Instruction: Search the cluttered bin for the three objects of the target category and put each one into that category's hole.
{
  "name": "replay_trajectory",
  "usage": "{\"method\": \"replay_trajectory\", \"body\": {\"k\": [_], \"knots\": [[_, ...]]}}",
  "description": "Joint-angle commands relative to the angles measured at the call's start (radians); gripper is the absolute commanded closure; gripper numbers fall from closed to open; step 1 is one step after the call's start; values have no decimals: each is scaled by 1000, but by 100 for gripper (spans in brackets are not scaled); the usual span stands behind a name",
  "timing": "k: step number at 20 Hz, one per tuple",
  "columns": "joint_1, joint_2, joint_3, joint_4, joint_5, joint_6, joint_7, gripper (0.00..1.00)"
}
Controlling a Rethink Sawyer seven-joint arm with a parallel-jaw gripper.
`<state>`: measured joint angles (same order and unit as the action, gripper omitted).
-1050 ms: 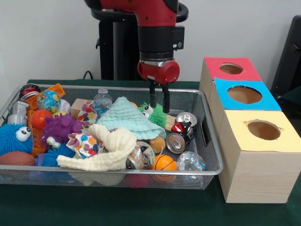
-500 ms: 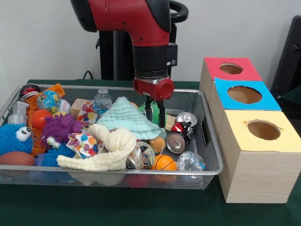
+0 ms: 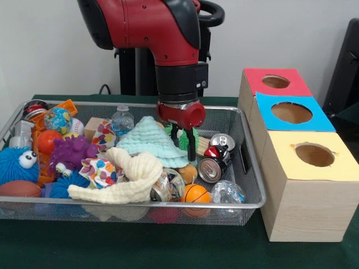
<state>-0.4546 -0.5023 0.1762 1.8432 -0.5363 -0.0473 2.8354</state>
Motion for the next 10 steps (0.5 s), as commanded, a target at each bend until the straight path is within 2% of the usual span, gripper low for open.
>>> {"method": "replay_trajectory", "body": {"k": [1, 5, 8, 10], "knots": [[-4, 72, 26, -118, -83, -101, -50, 0], [-20, 99, 8, -123, -124, -112, -61, 0], [-42, 85, -4, -103, -161, -105, -71, 0], [-67, 46, -7, -73, -197, -77, -88, 0]]}}
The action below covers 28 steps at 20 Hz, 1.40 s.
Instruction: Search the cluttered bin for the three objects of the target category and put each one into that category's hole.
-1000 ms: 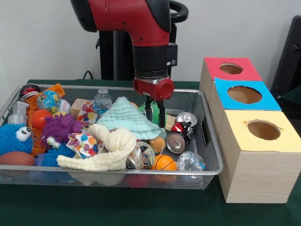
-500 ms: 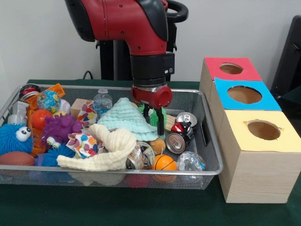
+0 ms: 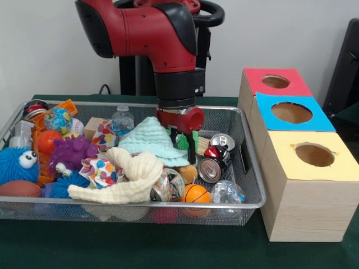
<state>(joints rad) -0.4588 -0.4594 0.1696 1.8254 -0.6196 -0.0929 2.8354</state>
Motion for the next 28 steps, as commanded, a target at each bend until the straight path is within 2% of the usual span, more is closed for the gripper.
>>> {"method": "replay_trajectory", "body": {"k": [1, 5, 10, 13, 17, 19, 22, 24, 28], "knots": [[-85, -24, 10, -36, -133, -3, -104, 0], [-192, -113, 74, 25, -209, 107, -178, 0], [-295, -144, 151, 48, -284, 160, -233, 0], [-396, -170, 224, 62, -327, 213, -301, 0], [-544, -212, 354, 78, -324, 326, -439, 0], [-592, -225, 397, 80, -320, 365, -487, 0], [-623, -231, 432, 83, -314, 393, -510, 0], [-621, -224, 429, 93, -322, 379, -481, 0], [-562, -225, 374, 131, -326, 321, -375, 0]]}}
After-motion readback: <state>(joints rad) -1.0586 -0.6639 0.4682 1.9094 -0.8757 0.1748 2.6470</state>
